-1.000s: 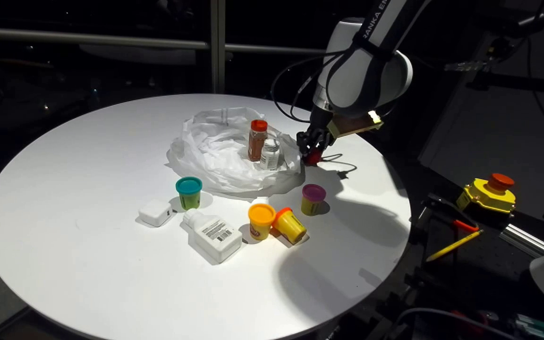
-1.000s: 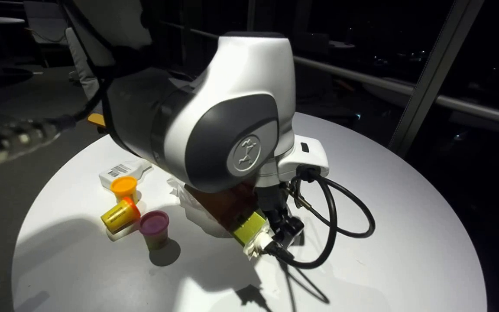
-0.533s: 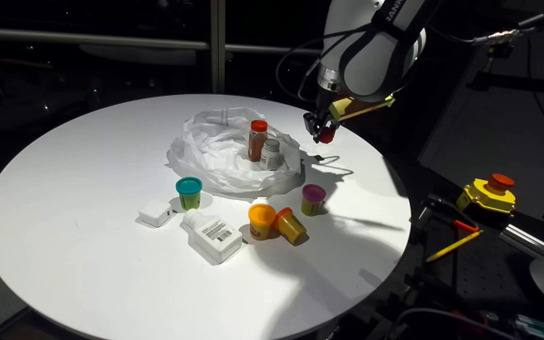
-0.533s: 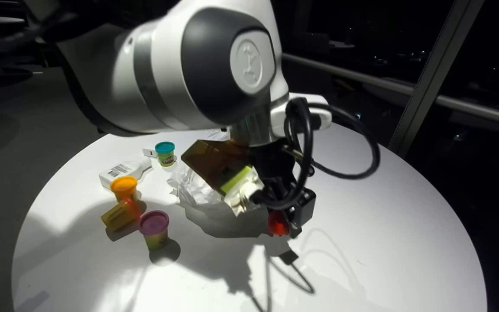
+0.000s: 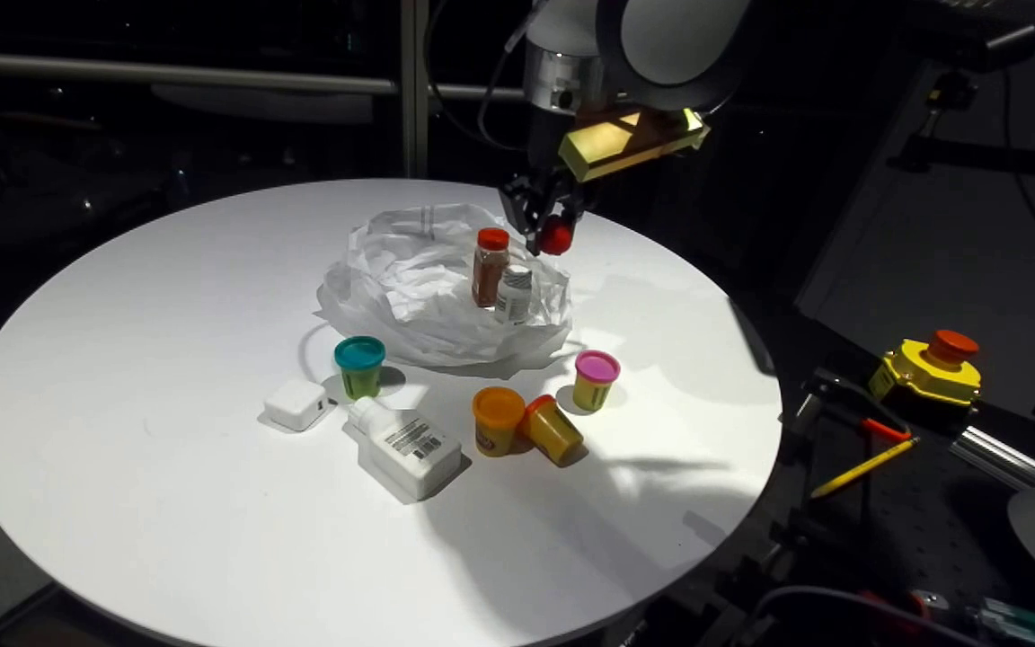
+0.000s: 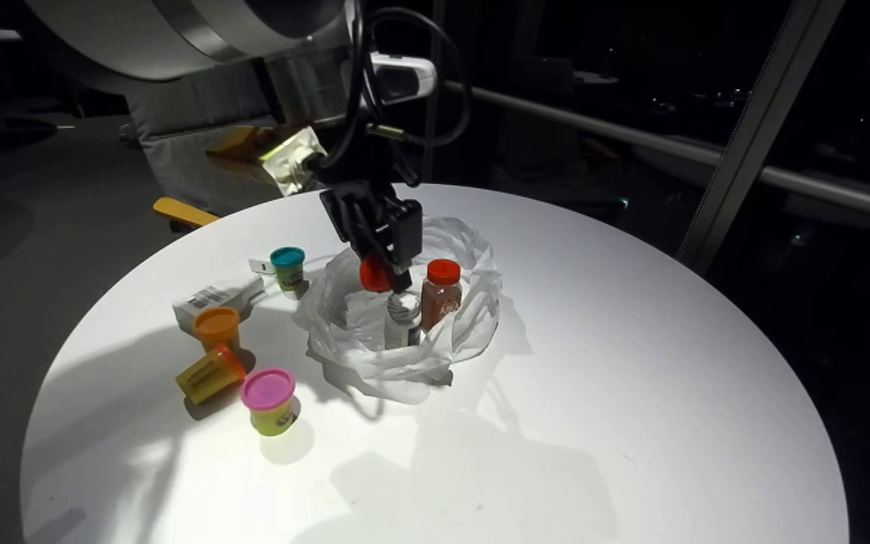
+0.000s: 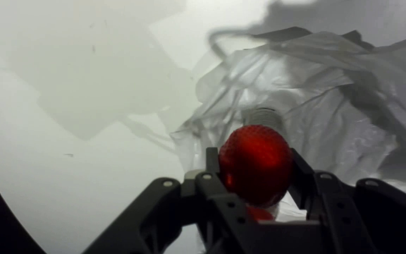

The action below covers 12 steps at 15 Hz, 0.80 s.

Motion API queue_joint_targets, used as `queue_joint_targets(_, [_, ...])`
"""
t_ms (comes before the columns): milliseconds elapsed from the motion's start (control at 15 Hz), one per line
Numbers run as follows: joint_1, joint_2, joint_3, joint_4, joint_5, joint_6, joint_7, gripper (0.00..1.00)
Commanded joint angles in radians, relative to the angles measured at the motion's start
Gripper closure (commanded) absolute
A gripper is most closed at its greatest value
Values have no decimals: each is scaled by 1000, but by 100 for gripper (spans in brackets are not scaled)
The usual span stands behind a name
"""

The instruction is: Pick up all the objects from the table and put them on the plastic

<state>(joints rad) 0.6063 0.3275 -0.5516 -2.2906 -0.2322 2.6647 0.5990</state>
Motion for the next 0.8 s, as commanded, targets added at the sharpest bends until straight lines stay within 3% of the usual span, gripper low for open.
queue_joint_targets(0, [-155, 4, 206, 76, -2, -11, -25, 77])
queue_joint_targets(200, [-289, 66, 352, 139, 70, 30, -96, 77])
queue_joint_targets(533, [-449, 210, 483, 271, 198, -15, -263, 74])
queue_joint_targets(600, [-466, 233, 494, 295, 208, -26, -286, 27])
queue_joint_targets(667, [-476, 249, 497, 309, 212, -30, -298, 27])
queue_joint_targets(733, [-483, 240, 504, 304, 215, -45, -313, 19])
